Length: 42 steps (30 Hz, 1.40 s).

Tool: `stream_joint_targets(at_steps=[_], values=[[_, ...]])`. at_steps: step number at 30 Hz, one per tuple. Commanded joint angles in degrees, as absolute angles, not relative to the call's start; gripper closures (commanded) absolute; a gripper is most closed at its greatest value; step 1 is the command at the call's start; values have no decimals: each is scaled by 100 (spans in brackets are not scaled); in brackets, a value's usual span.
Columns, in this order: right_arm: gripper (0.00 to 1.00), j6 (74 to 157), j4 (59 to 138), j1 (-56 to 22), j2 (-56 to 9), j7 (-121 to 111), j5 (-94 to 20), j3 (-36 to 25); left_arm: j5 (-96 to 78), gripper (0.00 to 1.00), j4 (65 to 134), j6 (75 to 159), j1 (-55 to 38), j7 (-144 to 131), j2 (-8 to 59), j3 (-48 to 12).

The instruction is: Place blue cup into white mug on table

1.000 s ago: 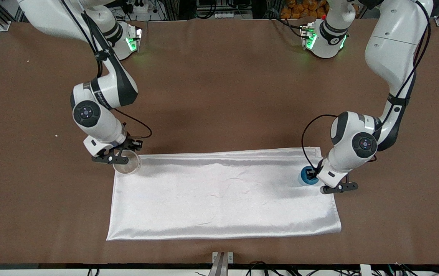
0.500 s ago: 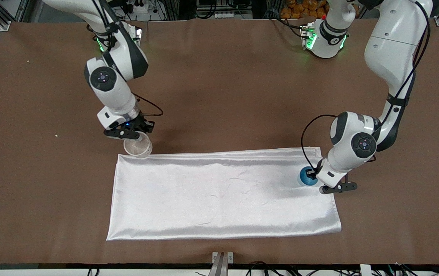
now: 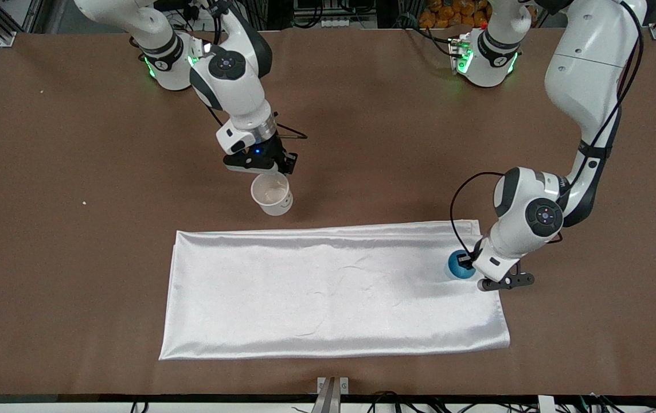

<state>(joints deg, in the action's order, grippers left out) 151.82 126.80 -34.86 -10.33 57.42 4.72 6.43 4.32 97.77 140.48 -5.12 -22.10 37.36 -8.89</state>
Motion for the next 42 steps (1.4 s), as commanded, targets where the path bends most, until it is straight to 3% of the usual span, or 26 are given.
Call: stream_joint_targets(at_steps=[1, 12, 25, 31, 37, 39, 42], values=[[100, 15723, 12648, -3752, -1485, 6037, 536, 598, 606, 100, 9607, 14027, -519, -2303, 3691, -888], [100, 15732, 12278, -4254, -2197, 6925, 545, 589, 1010, 100, 9562, 13992, -554, -2294, 3595, -888], [98, 15724, 12252, -4509, -2329, 7356, 580, 571, 1125, 100, 9079, 13289, -756, -2303, 3560, -896], [77, 15715, 12252, -4588, -2373, 7576, 606, 554, 1125, 100, 9035, 13263, -782, -2294, 3551, -896], [72, 15697, 12252, -4588, -2373, 7743, 606, 554, 1134, 100, 9018, 13210, -791, -2294, 3507, -905], [59, 15688, 12252, -4579, -2364, 7778, 606, 554, 1134, 100, 9000, 13184, -808, -2303, 3481, -905], [17, 15671, 12243, -4570, -2329, 7857, 606, 554, 1134, 100, 8991, 13140, -905, -2303, 3472, -879]])
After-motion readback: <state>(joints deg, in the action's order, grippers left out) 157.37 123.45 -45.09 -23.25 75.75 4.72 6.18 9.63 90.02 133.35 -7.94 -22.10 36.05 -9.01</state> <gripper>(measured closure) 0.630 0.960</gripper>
